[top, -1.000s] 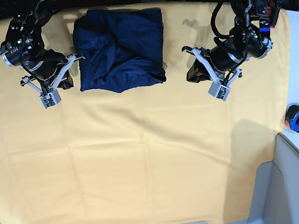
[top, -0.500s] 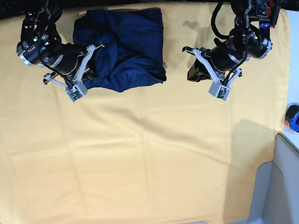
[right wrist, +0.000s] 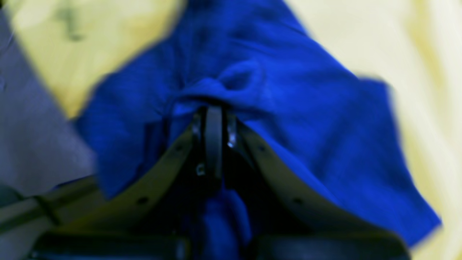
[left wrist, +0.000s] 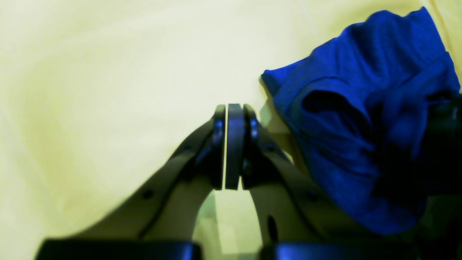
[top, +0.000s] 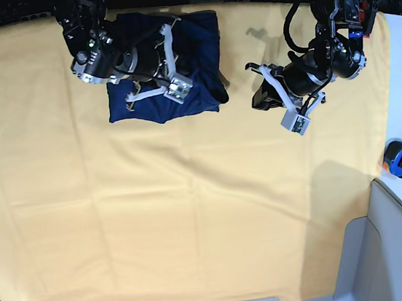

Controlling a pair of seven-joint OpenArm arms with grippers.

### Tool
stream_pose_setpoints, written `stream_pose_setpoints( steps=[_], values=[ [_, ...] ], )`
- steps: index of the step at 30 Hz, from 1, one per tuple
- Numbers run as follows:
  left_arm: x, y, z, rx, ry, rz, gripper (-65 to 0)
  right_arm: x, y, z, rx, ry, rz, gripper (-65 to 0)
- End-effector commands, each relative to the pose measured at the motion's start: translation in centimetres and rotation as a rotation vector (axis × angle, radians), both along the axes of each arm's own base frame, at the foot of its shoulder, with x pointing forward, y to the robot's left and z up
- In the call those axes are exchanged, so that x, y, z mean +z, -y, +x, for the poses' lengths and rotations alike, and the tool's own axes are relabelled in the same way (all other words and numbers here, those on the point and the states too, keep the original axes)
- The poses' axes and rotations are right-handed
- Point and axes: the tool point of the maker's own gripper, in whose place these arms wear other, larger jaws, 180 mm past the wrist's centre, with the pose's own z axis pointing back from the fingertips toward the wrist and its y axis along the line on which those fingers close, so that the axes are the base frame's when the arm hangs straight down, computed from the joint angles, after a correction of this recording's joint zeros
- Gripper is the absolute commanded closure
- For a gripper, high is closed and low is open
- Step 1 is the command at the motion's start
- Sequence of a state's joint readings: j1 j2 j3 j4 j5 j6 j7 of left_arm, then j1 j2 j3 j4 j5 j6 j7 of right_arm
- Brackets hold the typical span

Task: Fold the T-shirt properly
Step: 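Pat and tuck the bundle's edges with the right gripper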

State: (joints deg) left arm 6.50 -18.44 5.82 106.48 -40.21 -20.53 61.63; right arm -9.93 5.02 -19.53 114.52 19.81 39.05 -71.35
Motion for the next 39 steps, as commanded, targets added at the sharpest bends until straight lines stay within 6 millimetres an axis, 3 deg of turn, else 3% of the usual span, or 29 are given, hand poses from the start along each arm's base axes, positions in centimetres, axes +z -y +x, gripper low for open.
stream_pose_setpoints(
  steps=[1,5,8,10,13,15,19,21,25,30,39],
  values=[
    [1.1,0.0,0.7,-0.003,0.039,-0.012,0.0,1.6,-1.4,0.2,0.050,0.042,0.058,0.0],
    [1.0,0.0,0.7,-0.003,0.038,-0.012,0.0,3.3,-2.8,0.1,0.156,0.056,0.126,0.0],
    [0.5,-0.1,0.6,0.002,0.023,-0.011,0.0,5.2,-3.1,1.2,0.154,0.066,0.211,0.0],
    [0.4,-0.2,0.6,0.004,0.020,-0.011,0.0,5.8,-1.3,3.1,0.065,0.083,0.233,0.0],
    [0.3,0.0,0.5,0.005,0.015,-0.016,0.0,6.5,3.0,6.4,-0.125,0.127,0.232,0.0],
    [0.3,-0.1,0.5,0.006,0.016,-0.016,0.0,6.4,5.7,7.5,-0.238,0.130,0.228,0.0],
    [0.3,-0.2,0.6,0.006,0.016,-0.009,0.0,5.4,9.3,7.8,-0.393,0.074,0.189,0.0],
    [0.2,-0.3,0.5,0.006,0.014,-0.009,0.0,4.6,10.0,7.2,-0.413,0.043,0.163,0.0],
    [0.2,-0.1,0.5,0.003,0.013,-0.011,0.0,3.4,9.2,5.5,-0.357,0.000,0.133,0.0],
    [-0.2,-0.4,0.5,0.011,0.000,-0.009,0.0,2.3,6.2,3.1,-0.192,-0.043,0.097,0.0],
    [-0.5,-0.5,0.5,0.015,-0.009,-0.008,0.0,3.8,-1.1,-0.8,0.219,-0.017,0.162,0.0]
  ],
)
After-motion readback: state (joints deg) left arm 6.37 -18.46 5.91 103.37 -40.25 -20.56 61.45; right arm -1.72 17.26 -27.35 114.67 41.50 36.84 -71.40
